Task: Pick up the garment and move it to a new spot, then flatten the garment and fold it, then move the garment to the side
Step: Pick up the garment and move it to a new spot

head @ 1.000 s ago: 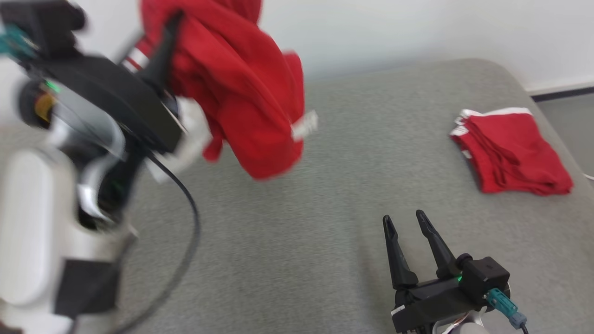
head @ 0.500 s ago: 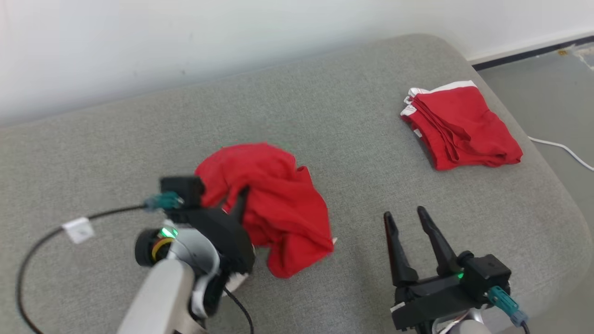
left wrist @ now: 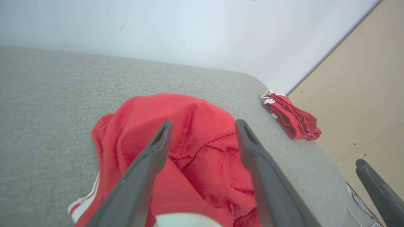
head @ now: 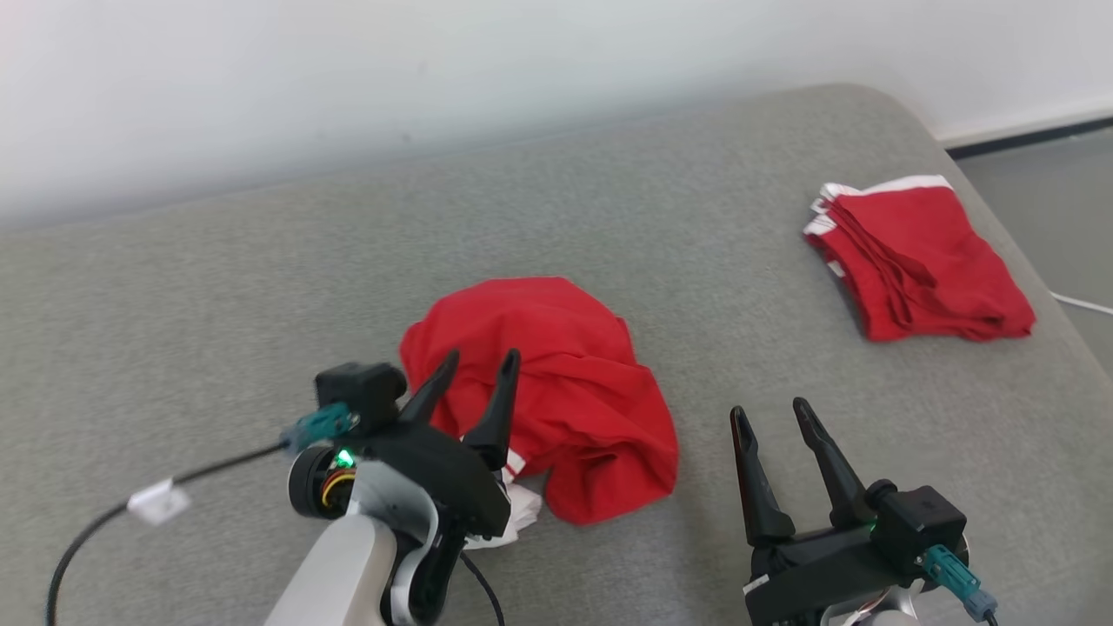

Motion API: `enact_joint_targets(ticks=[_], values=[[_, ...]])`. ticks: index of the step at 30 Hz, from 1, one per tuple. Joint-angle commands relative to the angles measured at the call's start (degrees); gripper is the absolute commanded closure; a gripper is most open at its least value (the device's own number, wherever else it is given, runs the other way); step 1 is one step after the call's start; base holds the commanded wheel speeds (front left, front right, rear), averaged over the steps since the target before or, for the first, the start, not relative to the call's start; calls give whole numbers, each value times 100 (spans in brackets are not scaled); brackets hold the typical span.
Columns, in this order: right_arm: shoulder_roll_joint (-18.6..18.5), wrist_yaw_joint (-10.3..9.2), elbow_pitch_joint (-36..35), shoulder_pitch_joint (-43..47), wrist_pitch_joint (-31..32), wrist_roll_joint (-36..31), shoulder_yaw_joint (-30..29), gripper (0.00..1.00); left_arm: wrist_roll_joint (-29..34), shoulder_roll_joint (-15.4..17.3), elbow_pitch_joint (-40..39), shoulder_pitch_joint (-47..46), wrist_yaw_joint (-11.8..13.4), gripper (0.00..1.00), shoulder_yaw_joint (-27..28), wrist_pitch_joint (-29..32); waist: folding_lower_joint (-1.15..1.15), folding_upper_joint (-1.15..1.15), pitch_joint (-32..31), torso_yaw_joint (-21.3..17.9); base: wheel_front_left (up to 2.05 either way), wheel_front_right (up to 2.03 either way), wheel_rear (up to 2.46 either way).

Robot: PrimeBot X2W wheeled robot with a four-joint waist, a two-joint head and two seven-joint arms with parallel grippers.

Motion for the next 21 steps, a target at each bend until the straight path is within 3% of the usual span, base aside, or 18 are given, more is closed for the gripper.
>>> enact_joint_targets(ticks=[1,12,21], values=[[13,-14,-23,87,23,-44,-8,0,-29,-6,-195,216,30,0,45,-199,0,0,-185,252,0,0,0],[12,-14,-119,326,117,-70,-164,0,481,433,-1131,1544,322,0,429,-1792,0,0,-480,779,0,0,0],[13,-14,-57,528,93,1,-432,0,1173,369,-1720,2558,397,0,1256,-1964,0,0,-722,930,0,0,0]])
